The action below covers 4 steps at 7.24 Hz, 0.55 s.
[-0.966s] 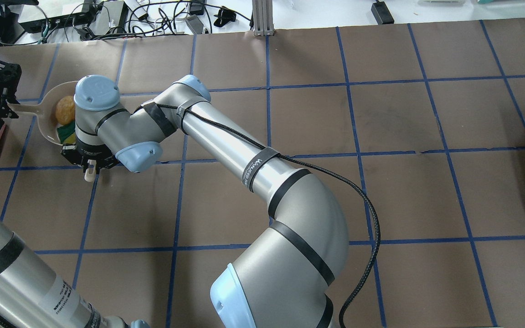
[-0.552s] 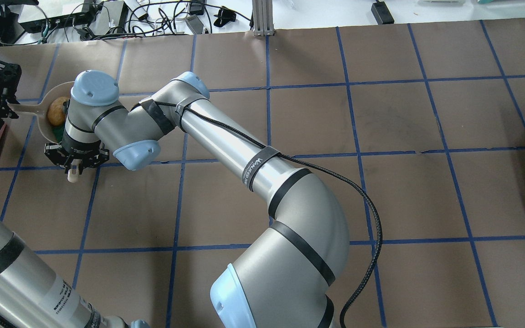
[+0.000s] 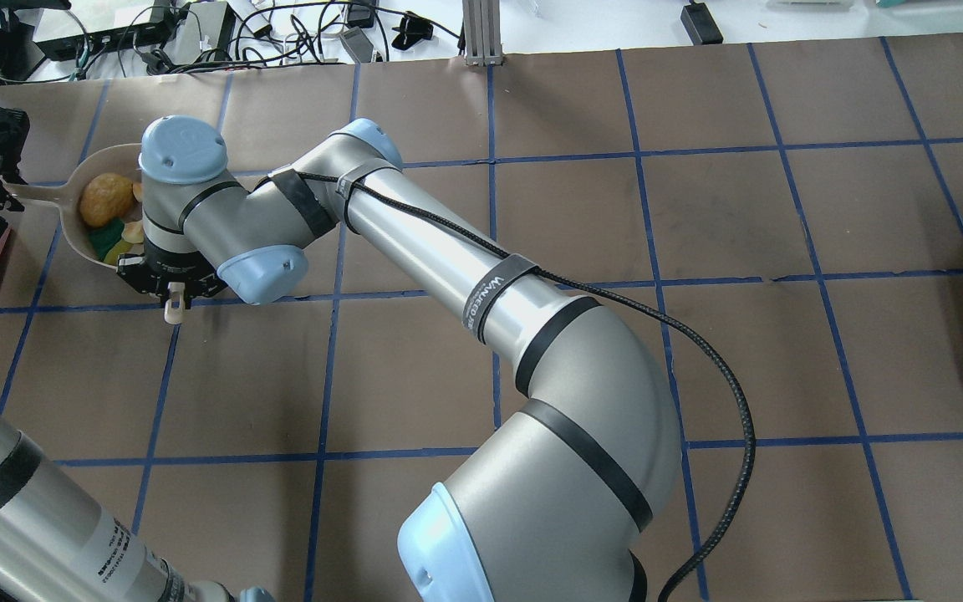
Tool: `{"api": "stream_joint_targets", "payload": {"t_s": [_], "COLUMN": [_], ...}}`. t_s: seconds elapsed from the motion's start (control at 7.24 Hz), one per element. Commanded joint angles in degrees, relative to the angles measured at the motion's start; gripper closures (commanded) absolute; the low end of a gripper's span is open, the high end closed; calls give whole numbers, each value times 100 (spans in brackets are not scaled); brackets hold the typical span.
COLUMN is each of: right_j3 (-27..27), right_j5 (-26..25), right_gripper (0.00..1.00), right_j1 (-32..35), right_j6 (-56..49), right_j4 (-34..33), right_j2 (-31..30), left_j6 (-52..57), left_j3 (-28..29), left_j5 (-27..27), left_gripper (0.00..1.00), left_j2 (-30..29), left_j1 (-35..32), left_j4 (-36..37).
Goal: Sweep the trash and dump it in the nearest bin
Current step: 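Lift the loaded dustpan over the black bin with the left gripper while the right withdraws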
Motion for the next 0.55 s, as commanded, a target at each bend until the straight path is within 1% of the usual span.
{"api": "stream_joint_targets", "payload": {"t_s": [0.0, 0.14, 0.28, 0.41], "right_j3": [1076, 1769, 2472, 3193], "right_j5": [-535, -764, -975, -1256], "right_gripper": [100, 100, 100, 100], "right_j1": [-247, -291, -352, -405], "right_j6": [-214, -286, -287, -287], "right_j4": [212, 204, 212, 230], "right_j2": [-798, -1254, -1737, -2255], "left_j6": [195, 275, 502, 713], "left_j3": [-43, -52, -17, 9], "left_j5": [13, -4, -169, -136], "left_gripper": [100, 100, 100, 100], "left_j2": [251, 356, 410, 497], "left_j1": [70, 245, 490, 623], "left_j4": [-271, -481, -674, -694]}}
